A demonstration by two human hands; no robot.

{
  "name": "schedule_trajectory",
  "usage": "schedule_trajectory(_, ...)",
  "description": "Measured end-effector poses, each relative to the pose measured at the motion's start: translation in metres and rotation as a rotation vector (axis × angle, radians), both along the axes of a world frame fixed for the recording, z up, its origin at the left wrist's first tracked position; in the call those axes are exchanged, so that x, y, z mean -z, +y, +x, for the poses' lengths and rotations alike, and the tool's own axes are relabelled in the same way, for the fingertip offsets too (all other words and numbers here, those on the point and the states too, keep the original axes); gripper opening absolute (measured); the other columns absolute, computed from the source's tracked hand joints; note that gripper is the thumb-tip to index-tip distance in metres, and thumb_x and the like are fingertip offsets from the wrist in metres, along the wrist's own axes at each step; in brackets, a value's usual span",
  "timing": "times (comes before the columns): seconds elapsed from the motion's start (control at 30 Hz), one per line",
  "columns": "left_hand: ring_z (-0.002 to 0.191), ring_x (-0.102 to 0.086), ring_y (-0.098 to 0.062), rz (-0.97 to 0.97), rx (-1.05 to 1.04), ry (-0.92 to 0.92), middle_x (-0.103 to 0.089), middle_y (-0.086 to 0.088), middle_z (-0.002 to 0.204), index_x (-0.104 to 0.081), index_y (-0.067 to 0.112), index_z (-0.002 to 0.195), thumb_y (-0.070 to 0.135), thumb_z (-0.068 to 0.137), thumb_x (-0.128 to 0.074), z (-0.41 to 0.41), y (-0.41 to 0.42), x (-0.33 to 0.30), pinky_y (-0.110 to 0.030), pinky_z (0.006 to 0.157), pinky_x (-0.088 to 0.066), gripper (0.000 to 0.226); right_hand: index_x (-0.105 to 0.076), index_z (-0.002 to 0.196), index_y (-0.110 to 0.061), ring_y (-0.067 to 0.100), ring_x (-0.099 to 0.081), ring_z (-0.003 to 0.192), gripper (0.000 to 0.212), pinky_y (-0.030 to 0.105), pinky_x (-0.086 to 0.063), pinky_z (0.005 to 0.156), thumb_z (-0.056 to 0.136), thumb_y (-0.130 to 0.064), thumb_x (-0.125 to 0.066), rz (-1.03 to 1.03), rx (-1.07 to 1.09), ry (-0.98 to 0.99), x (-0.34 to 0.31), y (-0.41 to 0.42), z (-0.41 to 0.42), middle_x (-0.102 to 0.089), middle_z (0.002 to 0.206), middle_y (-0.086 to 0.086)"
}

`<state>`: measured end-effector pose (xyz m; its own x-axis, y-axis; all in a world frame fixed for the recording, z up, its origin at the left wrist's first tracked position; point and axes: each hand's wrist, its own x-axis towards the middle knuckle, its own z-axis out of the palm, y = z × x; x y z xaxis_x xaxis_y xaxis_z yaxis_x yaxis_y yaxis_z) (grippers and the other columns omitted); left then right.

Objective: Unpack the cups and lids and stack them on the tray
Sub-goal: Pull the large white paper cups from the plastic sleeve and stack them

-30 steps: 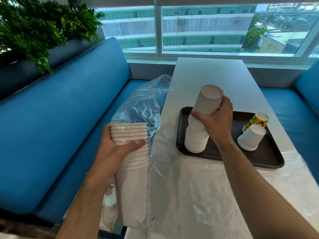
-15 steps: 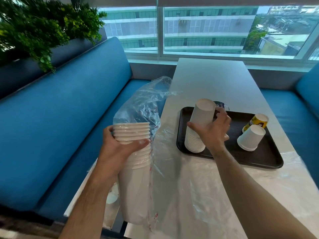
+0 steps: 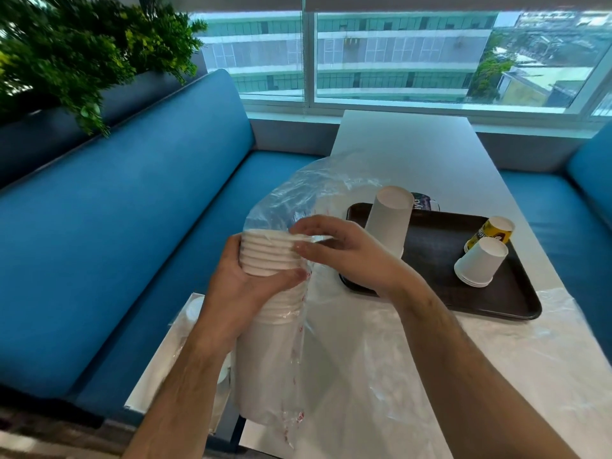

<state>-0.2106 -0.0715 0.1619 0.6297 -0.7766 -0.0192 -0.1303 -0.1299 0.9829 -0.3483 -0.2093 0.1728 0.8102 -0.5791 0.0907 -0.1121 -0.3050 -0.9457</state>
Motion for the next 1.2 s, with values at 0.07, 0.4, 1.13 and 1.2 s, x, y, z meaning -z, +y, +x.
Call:
schedule_trajectory(0.07, 0.093, -0.070, -0.005, 0.024, 0.003, -0.021, -0.072, 0.015, 0.104, -0.058, 0.034, 0.116, 0.044, 0.038, -0.101, -0.001, -0.001, 0.001, -0.034, 0.086, -0.057, 0.089, -0.074, 0.104, -0.018, 0.020, -0.069, 0.099, 0.037, 0.047, -0.053, 0.099, 0.087, -0.051, -0.072, 0.032, -0.051, 0.013, 0.001, 0.000, 0.004, -0.072, 0.105, 0.006)
schedule_trajectory(0.4, 0.092, -0.070, -0.006, 0.073, 0.026, -0.022, -0.073, 0.011, 0.104, -0.059, 0.030, 0.117, 0.036, 0.045, -0.100, -0.001, 0.004, 0.000, -0.039, 0.089, -0.058, 0.083, -0.063, 0.083, 0.000, 0.021, -0.051, 0.079, 0.073, 0.040, -0.041, 0.078, 0.073, -0.072, -0.072, 0.064, -0.011, -0.063, 0.002, 0.001, 0.008, -0.059, 0.081, 0.021)
schedule_trajectory(1.13, 0.096, -0.070, -0.011, 0.103, 0.069, -0.003, -0.072, 0.012, 0.103, -0.058, 0.036, 0.112, 0.039, 0.039, -0.100, 0.007, 0.005, 0.006, -0.037, 0.087, -0.056, 0.084, -0.051, 0.128, -0.042, 0.030, -0.065, 0.110, 0.076, 0.045, -0.059, 0.084, 0.061, -0.031, -0.085, 0.419, 0.212, -0.337, -0.004, -0.016, -0.003, -0.059, 0.127, 0.012)
schedule_trajectory(1.2, 0.095, -0.071, -0.011, 0.070, 0.034, 0.039, -0.073, 0.011, 0.102, -0.060, 0.032, 0.111, 0.036, 0.038, -0.101, 0.011, 0.007, 0.005, -0.034, 0.083, -0.056, 0.084, -0.050, 0.132, -0.046, 0.033, -0.062, 0.113, 0.076, 0.052, -0.058, 0.088, 0.065, -0.028, -0.082, 0.417, 0.170, -0.314, -0.003, -0.021, -0.012, -0.059, 0.124, 0.006)
